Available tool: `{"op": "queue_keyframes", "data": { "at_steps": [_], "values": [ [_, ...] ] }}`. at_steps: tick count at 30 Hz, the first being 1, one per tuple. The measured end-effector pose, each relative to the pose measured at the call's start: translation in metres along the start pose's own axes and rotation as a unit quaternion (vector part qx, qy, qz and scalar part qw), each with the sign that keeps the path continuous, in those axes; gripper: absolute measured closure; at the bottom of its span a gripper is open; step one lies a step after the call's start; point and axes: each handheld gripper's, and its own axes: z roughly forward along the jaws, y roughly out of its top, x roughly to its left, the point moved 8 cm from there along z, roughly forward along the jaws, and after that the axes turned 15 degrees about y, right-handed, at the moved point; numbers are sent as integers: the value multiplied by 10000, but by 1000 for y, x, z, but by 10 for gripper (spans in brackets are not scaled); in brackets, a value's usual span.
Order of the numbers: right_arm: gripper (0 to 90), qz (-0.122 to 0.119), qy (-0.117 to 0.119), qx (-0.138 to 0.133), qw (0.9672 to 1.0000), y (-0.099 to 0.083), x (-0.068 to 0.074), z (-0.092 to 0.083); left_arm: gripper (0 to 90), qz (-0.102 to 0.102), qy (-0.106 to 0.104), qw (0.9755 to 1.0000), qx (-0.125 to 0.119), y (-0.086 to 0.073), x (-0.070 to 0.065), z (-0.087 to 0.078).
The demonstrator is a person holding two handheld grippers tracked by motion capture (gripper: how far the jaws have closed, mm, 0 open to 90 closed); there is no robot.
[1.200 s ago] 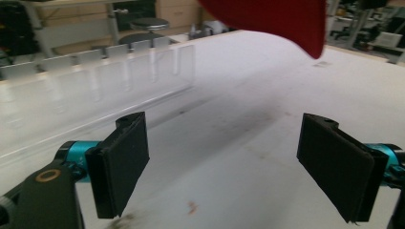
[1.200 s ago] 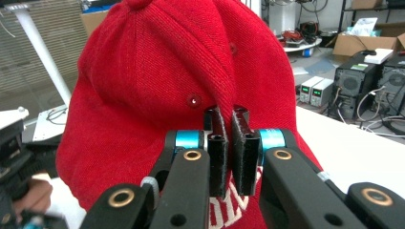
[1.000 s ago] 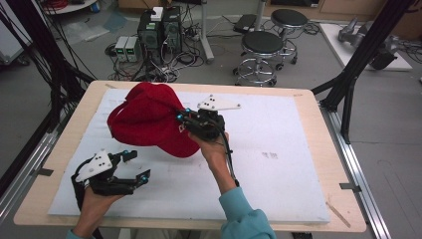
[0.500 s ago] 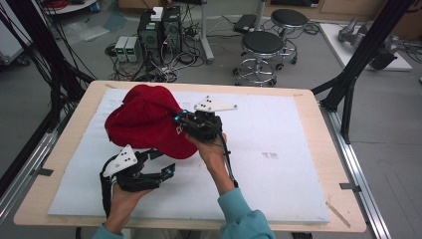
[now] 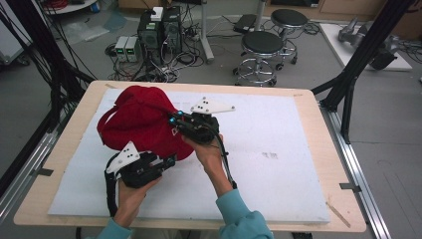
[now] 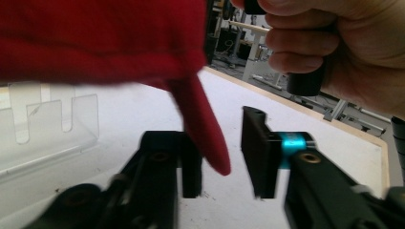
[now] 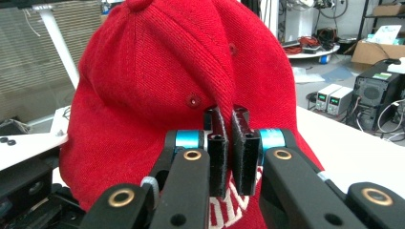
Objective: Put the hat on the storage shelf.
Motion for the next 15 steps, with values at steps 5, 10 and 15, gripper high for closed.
{"op": "queue_keyframes", "data": {
  "at_steps": [5,10,15],
  "values": [
    [865,-108,63,-67,9999,1,3,0,827,-313,-10,9994,164,0,5,0],
    [864,-160,89,-71,9998,0,5,0,845,-318,31,9992,233,-1,8,-1],
    [847,-269,130,-91,9995,0,6,-1,851,-225,54,9993,310,2,11,-3]
  ]
}}
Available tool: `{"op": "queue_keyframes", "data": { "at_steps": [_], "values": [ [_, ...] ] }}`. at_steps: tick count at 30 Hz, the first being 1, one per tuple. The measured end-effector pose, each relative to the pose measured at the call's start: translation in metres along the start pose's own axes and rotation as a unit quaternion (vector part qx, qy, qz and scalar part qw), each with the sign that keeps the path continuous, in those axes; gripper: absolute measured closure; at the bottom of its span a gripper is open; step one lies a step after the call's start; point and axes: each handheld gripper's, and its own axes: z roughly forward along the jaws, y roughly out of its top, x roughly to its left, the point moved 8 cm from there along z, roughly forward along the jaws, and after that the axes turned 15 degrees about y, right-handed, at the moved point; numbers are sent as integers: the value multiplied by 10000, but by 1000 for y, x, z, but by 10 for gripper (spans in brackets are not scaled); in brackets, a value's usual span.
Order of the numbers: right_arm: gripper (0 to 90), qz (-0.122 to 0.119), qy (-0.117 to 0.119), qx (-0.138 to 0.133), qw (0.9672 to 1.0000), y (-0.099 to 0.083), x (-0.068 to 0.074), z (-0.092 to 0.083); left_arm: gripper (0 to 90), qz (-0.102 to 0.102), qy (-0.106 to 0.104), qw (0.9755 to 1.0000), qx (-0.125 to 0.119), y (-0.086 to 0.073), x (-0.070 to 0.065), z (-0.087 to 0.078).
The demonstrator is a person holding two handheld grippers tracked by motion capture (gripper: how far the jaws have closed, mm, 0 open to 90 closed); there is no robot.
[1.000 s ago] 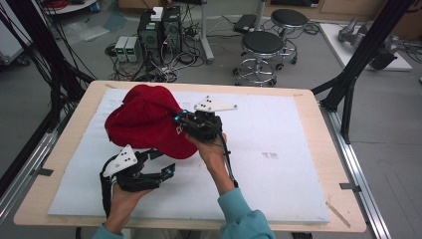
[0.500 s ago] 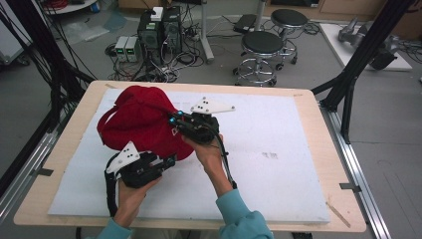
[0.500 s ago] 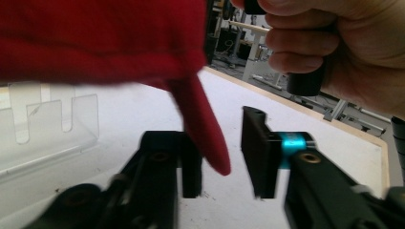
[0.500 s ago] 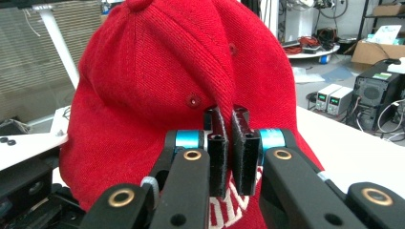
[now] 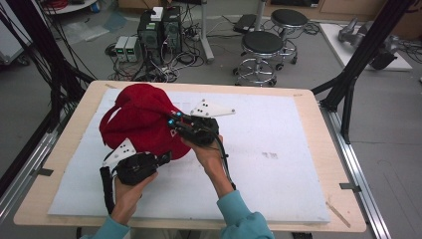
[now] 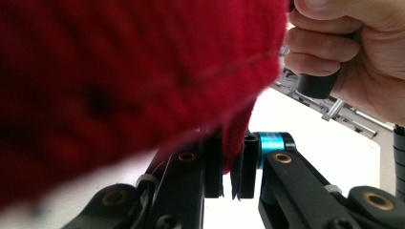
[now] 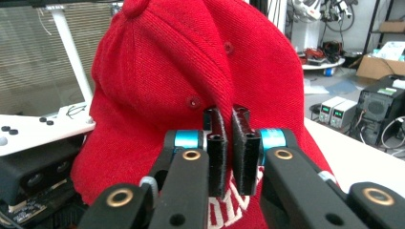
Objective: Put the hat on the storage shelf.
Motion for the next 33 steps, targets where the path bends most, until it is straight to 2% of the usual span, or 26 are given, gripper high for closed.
{"op": "queue_keyframes", "data": {
  "at_steps": [1,3,4,5,8,10,13,14,16,17,18,19,20,23,24,25,26,27,28,29,30,31,33],
  "values": [
    [847,0,0,0,10000,0,0,0,851,0,0,10000,0,0,0,0],
    [751,-35,152,-54,9999,2,1,-1,852,39,16,10000,-16,1,1,-1],
    [650,-36,147,-74,9999,2,2,-1,852,56,47,10000,-12,1,2,-2],
    [589,-57,122,-73,9999,2,1,-2,852,56,47,10000,-12,1,2,-2],
    [286,-2,-73,16,10000,0,-1,-3,851,119,151,9998,34,2,10,-6],
    [267,70,-61,34,10000,-1,-2,-4,852,153,191,9997,51,3,12,-8],
    [220,35,-41,127,9999,-2,-3,-10,851,264,278,9993,28,8,18,-12],
    [202,50,-67,140,9999,-3,-3,-12,851,331,369,9988,25,11,22,-14],
    [129,-62,-318,399,9987,-7,-6,-21,851,403,441,9982,47,16,27,-17],
    [129,-62,-318,399,9987,-7,-6,-21,851,430,475,9979,63,18,29,-18],
    [122,-65,-389,537,9978,-11,-7,-28,851,492,543,9973,91,23,35,-21],
    [122,-65,-389,537,9978,-11,-7,-28,851,492,543,9973,91,23,35,-21],
    [122,-131,-507,676,9963,-15,-8,-38,851,538,636,9965,86,28,42,-23],
    [122,-137,-644,754,9950,-20,-11,-53,851,609,716,9956,70,34,48,-26],
    [122,-110,-700,778,9945,-22,-12,-59,851,714,821,9940,68,40,55,-28],
    [122,-110,-700,778,9945,-22,-12,-59,851,714,821,9940,68,40,55,-28],
    [122,-122,-858,851,9926,-27,-15,-72,851,833,936,9921,86,45,62,-30],
    [122,-97,-923,862,9919,-29,-16,-79,851,833,936,9921,86,45,62,-30],
    [122,-81,-969,855,9916,-32,-17,-85,851,924,1024,9904,125,51,68,-31],
    [122,-81,-969,855,9916,-32,-17,-85,851,924,1024,9904,125,51,68,-31],
    [122,-77,-1095,878,9901,-36,-19,-98,851,960,1064,9896,128,53,70,-31],
    [122,-77,-1095,878,9901,-36,-19,-98,851,1011,1100,9887,147,56,73,-30],
    [122,-32,-1246,927,9879,-44,-21,-112,851,1091,1156,9871,210,61,78,-29]
  ]
}}
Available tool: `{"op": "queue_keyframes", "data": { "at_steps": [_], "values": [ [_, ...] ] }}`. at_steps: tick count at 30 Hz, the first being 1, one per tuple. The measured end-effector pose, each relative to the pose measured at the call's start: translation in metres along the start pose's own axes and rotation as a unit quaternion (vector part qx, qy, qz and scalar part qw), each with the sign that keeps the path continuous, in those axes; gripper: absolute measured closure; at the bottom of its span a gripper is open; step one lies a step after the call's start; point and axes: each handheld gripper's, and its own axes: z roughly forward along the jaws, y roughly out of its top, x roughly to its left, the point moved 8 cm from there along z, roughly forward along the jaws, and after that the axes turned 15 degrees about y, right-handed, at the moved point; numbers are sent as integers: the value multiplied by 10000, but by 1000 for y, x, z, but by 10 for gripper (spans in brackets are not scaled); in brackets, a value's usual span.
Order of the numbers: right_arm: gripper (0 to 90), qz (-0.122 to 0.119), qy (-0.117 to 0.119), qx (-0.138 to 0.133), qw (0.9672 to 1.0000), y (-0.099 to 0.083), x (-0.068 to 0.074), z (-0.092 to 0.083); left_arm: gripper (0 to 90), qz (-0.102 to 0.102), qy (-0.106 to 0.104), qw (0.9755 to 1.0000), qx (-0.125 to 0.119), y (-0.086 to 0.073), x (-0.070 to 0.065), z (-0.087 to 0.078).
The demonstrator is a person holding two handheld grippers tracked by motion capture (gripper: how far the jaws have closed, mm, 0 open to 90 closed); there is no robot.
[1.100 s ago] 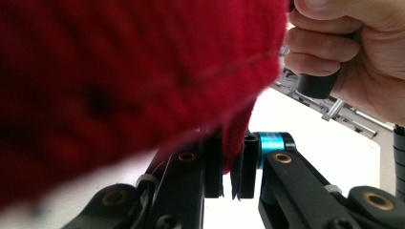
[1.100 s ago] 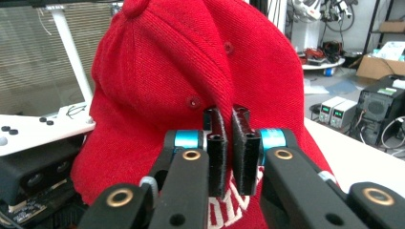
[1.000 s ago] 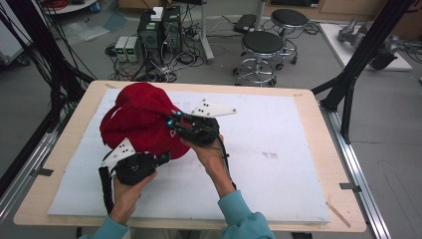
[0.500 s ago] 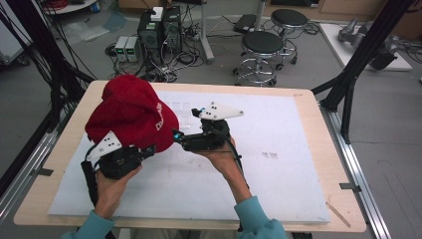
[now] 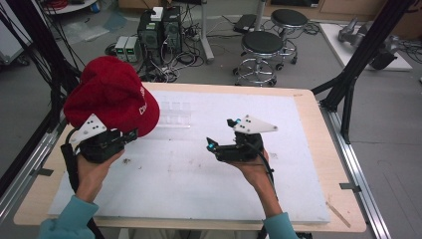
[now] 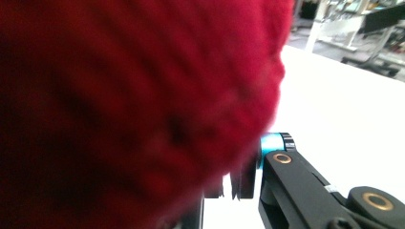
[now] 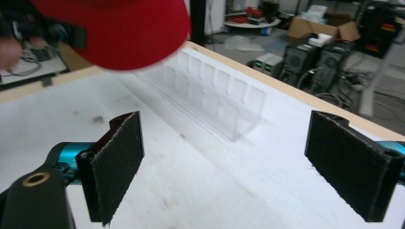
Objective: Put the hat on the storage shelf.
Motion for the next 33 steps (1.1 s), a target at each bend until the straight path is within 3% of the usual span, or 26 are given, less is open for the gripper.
{"op": "queue_keyframes", "data": {
  "at_steps": [1,3,7,14,15,20,22,26,30,33],
  "values": [
    [120,69,-99,141,9998,-7,-4,-7,851,75,14,10000,38,3,4,2],
    [120,20,-175,39,9998,-14,-6,-17,851,158,76,9998,79,7,9,5],
    [120,105,-310,152,9993,-31,-10,-30,851,277,176,9993,164,11,18,14],
    [118,186,-486,0,9986,-54,-14,-54,852,554,207,9977,320,14,27,33],
    [118,215,-513,-149,9983,-65,-12,-63,852,608,229,9972,383,15,29,41],
    [118,193,-571,-302,9977,-83,-12,-75,852,707,250,9958,518,14,32,54],
    [117,179,-666,-503,9963,-94,-14,-83,852,644,288,9960,543,11,32,63],
    [117,185,-840,-834,9928,-104,-17,-91,852,713,326,9947,664,6,33,70],
    [116,178,-984,-1031,9896,-112,-19,-94,852,740,375,9941,701,3,34,78],
    [116,163,-1057,-1195,9871,-117,-19,-95,852,821,450,9922,819,-3,33,85]
  ]
}}
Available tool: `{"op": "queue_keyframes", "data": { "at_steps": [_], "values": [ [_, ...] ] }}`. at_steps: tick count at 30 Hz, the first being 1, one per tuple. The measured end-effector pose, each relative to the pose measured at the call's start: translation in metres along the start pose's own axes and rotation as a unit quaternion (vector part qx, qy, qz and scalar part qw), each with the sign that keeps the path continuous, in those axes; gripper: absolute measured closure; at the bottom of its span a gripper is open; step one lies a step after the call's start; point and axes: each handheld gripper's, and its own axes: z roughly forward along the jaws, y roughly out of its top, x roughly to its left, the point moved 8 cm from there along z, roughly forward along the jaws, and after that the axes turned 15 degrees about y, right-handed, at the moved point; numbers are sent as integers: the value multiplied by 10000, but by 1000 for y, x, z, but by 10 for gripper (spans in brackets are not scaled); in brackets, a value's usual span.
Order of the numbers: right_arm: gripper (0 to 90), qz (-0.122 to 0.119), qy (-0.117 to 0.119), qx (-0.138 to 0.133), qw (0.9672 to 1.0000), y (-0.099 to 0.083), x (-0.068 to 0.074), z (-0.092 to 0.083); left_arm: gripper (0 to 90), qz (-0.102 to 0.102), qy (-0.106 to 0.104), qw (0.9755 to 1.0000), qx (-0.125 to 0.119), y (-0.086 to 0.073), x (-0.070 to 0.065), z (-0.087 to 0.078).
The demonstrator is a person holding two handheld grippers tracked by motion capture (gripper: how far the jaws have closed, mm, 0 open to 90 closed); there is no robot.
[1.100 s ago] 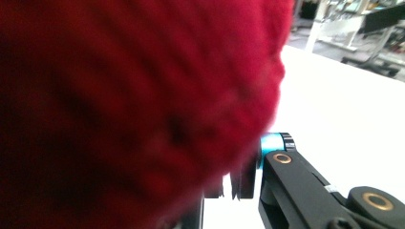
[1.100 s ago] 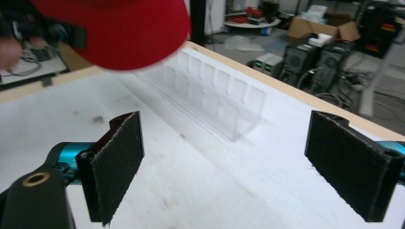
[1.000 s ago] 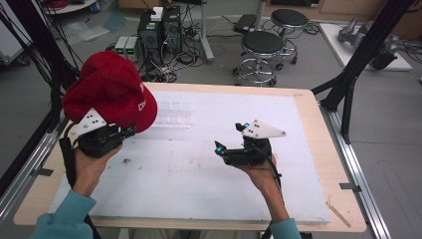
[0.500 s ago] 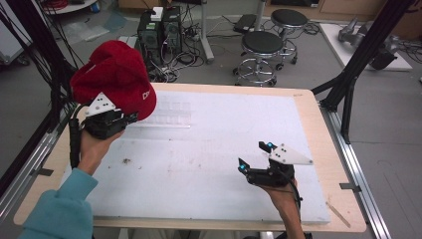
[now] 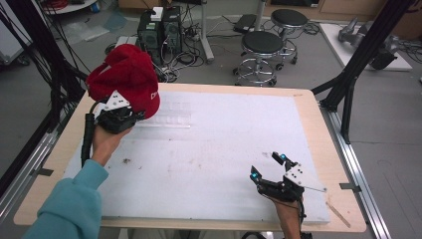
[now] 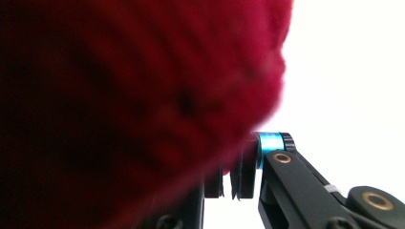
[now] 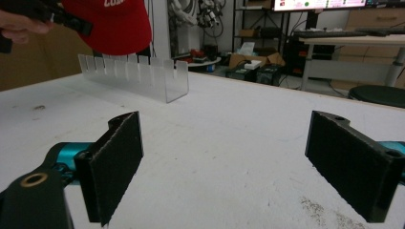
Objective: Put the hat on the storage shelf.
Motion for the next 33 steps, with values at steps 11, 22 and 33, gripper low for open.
{"op": "queue_keyframes", "data": {
  "at_steps": [11,22,33],
  "values": [
    [115,-35,-163,-451,9988,-14,0,-2,852,87,135,9998,120,-4,-2,10],
    [116,-104,-251,-528,9982,-15,0,-2,852,86,244,9994,208,1,-9,20],
    [116,-175,-260,-582,9978,-14,0,-2,852,36,475,9985,260,3,-11,23]
  ]
}}
